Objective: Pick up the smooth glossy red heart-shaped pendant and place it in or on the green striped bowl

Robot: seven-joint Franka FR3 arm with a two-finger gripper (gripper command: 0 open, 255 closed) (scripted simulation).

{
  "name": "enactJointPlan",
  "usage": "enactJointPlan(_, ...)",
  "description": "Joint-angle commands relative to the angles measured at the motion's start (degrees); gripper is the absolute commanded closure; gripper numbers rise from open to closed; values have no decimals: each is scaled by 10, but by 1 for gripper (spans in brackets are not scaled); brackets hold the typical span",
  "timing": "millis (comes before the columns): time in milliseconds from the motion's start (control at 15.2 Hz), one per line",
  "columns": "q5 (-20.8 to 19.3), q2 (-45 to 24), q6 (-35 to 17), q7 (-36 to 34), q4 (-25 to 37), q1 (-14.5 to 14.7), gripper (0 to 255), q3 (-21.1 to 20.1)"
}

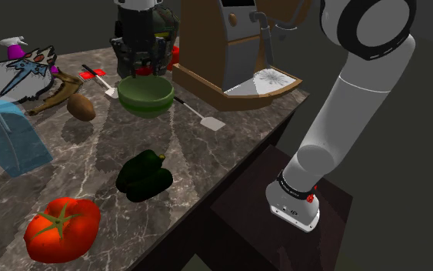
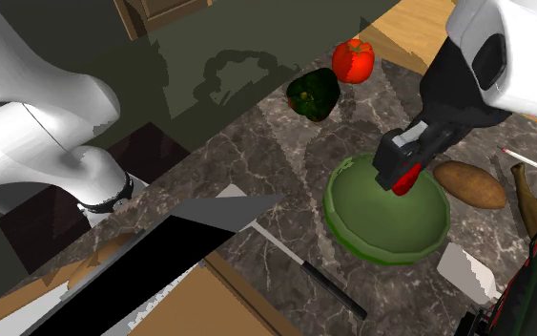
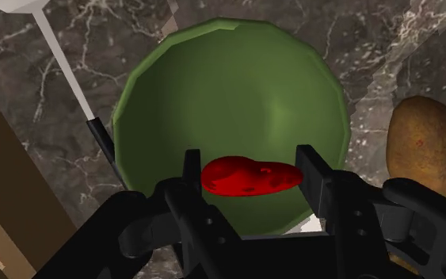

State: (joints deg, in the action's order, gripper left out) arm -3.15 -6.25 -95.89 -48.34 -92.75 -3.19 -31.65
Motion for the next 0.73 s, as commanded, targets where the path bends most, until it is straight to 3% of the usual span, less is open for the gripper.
enactJointPlan(0,2,4,-17,2,-20,-2,255,1)
enactJointPlan(396,2,4,-64,1,-67,-3,255,2)
enactJointPlan(660,2,4,-64,1,-67,-3,255,2)
